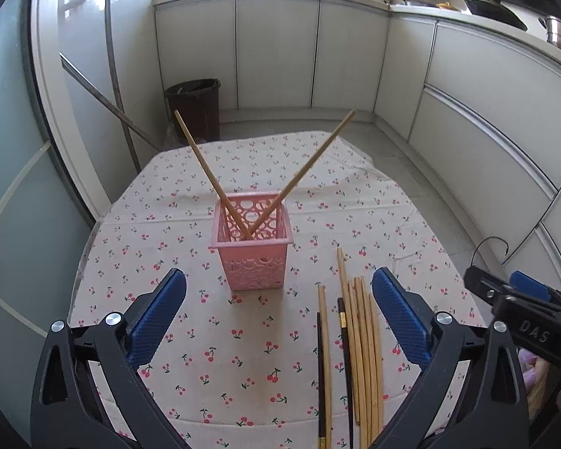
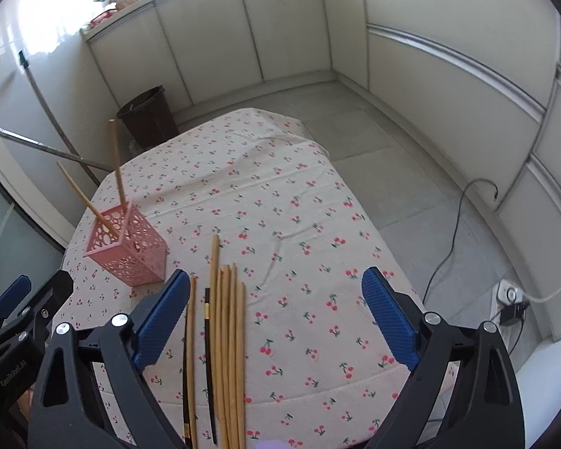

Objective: Organize utensils
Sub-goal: 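Move the left gripper to the pile and grasp another wooden chopstick, then lift the chopstick with the left gripper while the right gripper grasps another chopstick, then carry both held chopsticks over the pink basket with both grippers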

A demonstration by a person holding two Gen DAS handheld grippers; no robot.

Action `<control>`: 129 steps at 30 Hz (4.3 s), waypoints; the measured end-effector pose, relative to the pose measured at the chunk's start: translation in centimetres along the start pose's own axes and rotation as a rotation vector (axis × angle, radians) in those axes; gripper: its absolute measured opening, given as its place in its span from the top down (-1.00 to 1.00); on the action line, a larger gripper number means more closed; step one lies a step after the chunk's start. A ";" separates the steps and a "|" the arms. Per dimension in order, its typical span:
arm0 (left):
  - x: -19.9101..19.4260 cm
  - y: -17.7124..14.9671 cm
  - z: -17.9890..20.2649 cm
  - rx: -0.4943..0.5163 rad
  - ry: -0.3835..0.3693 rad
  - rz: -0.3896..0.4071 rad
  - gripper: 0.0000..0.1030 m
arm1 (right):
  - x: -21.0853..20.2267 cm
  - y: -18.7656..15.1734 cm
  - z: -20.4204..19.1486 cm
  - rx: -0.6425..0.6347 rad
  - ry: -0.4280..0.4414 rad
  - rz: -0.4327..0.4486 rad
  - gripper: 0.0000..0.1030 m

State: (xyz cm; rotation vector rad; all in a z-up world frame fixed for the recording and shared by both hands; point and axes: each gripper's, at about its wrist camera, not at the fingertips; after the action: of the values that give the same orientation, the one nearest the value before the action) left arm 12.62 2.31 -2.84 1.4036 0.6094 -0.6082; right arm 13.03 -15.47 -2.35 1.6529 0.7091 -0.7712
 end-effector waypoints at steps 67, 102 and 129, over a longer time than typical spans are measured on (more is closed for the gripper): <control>-1.2 1.1 -2.4 -0.131 -0.249 -0.152 0.88 | 15.4 -1.4 -2.8 0.063 -0.008 -0.440 0.20; -9.0 3.0 -3.4 -0.121 -0.280 0.088 0.88 | -4.2 3.5 0.3 0.066 0.264 0.097 0.85; -4.4 13.2 -8.8 -0.344 -0.124 0.179 0.77 | -5.3 14.9 -4.7 0.159 0.429 0.244 0.85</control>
State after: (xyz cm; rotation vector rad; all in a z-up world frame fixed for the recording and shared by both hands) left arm 18.59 12.20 8.99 1.0746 0.4576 -0.4204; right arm 22.12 -14.08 11.36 2.0354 0.7351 -0.3046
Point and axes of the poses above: each gripper's, at about its wrist camera, not at the fingertips, and x roughly the way its jaws point, z to its right, y to its top, and after that the axes turned 4 degrees about -x, right-handed
